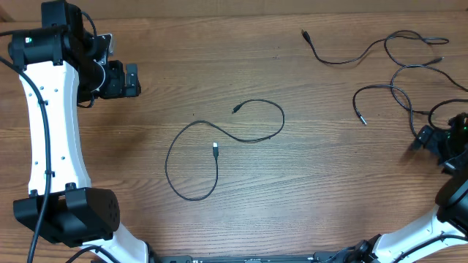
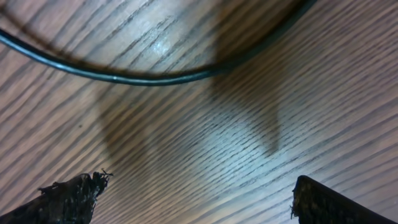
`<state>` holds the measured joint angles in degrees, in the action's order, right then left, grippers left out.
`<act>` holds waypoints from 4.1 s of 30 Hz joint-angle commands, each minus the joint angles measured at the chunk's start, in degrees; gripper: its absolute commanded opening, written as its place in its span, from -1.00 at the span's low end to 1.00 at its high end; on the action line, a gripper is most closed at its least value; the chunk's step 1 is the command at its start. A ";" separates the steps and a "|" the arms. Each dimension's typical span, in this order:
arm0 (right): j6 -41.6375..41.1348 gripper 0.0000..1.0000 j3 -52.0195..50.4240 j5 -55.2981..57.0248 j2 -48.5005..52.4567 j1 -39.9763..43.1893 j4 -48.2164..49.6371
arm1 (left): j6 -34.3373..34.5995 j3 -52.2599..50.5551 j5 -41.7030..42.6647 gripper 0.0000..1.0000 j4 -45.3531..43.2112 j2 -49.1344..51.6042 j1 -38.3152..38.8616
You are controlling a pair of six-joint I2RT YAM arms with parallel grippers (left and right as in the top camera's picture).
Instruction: Untangle cables
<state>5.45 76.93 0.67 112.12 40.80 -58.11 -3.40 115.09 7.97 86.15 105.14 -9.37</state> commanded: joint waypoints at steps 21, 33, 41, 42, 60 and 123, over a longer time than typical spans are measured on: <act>2.36 1.00 -8.57 1.81 -1.73 0.11 15.85 | -0.90 -0.24 0.61 0.99 0.13 0.20 0.39; 2.36 1.00 -9.25 1.73 -1.70 0.09 27.32 | -0.90 -0.24 0.61 0.99 0.13 0.20 0.39; 2.36 1.00 -9.25 -0.68 -0.57 0.09 37.05 | -0.90 -0.24 0.61 0.99 0.13 0.20 0.39; 2.34 1.00 -9.25 -1.44 -0.07 0.09 38.45 | -0.90 -0.24 0.59 0.98 0.11 0.20 0.39; 2.34 1.00 -2.05 -2.08 2.12 0.20 36.92 | -0.90 -0.24 0.59 0.99 0.13 0.20 0.39; 8.35 1.00 -18.49 -1.64 -3.61 0.22 39.91 | -0.90 -0.24 0.61 0.99 0.13 0.22 0.39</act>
<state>13.56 58.78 -1.19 106.94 40.84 -18.85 -3.40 115.09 7.97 86.13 105.14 -9.37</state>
